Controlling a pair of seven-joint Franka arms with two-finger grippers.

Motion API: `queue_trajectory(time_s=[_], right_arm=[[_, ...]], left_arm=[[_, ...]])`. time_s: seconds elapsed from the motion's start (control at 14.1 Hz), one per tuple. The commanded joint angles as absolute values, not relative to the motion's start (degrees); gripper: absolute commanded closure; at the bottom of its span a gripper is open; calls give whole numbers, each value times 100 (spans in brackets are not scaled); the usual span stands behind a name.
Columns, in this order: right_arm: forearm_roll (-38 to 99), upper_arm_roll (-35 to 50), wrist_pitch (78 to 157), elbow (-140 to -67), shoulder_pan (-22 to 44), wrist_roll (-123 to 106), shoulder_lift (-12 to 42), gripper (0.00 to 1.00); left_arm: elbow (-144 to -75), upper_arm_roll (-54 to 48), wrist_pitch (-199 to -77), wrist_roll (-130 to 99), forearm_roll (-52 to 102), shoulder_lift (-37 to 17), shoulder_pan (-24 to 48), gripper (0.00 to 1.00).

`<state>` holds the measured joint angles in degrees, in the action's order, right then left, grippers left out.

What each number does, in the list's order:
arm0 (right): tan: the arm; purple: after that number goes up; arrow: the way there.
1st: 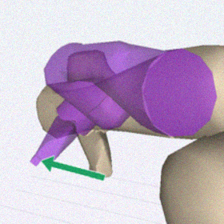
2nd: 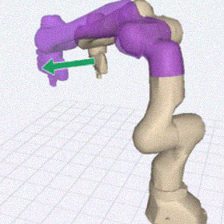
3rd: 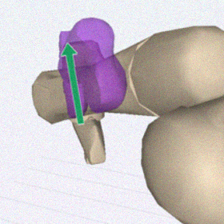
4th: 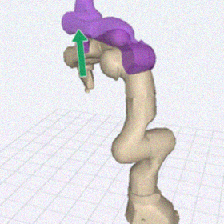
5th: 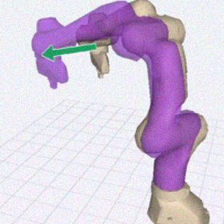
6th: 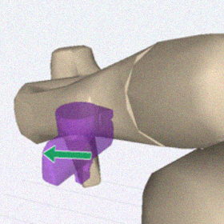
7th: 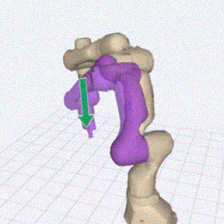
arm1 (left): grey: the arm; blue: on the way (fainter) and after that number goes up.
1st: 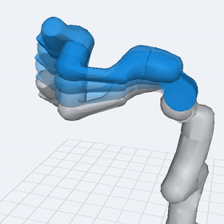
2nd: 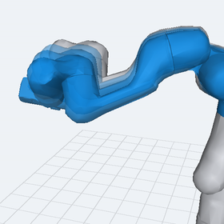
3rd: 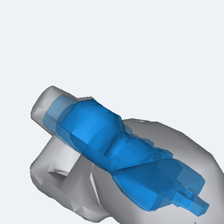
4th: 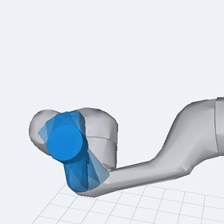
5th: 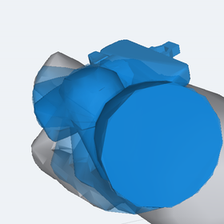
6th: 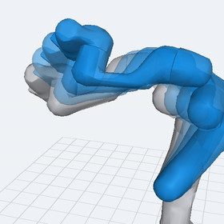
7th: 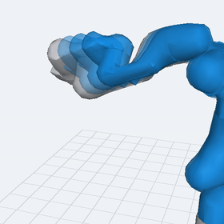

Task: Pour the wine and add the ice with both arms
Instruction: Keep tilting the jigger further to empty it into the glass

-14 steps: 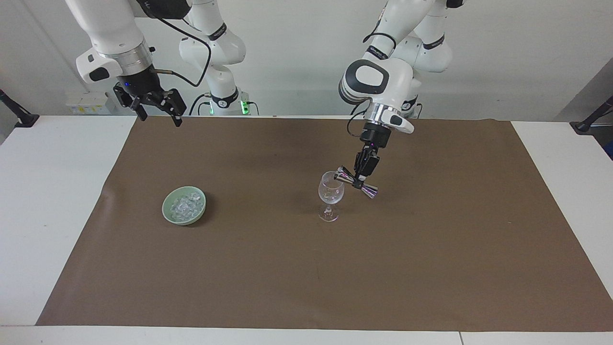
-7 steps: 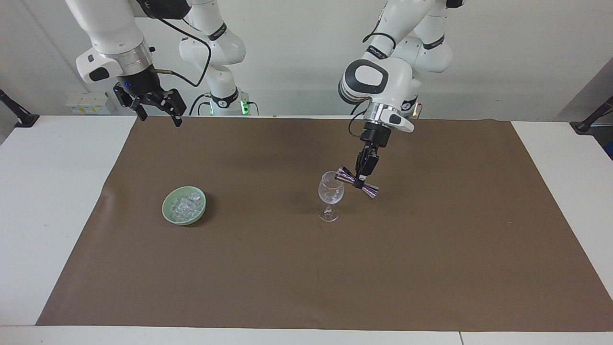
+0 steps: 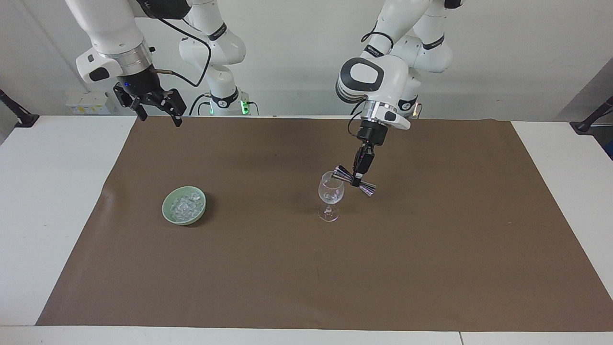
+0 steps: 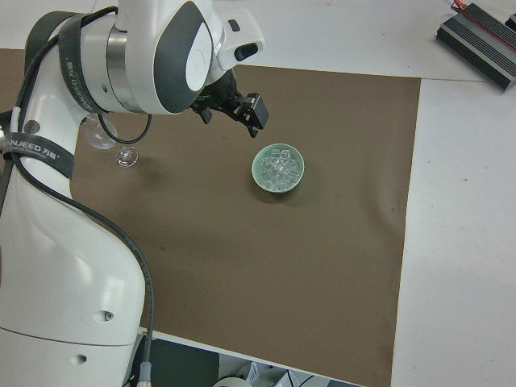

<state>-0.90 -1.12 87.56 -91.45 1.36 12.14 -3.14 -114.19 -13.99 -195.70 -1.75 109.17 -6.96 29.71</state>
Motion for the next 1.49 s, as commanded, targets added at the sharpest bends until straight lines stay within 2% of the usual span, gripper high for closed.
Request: queue_trajectory(time_s=[0.0,1.42], right_arm=[[-18,-88,8692,-9211,97,1063,-404,0],[-18,-88,8692,-9211,97,1063,-404,0]], left_arm=[[-11224,-1336,-19793,-53,10811,-835,3085,100],[-11092,-1336,-20057,676,10556,-923,3182,100]])
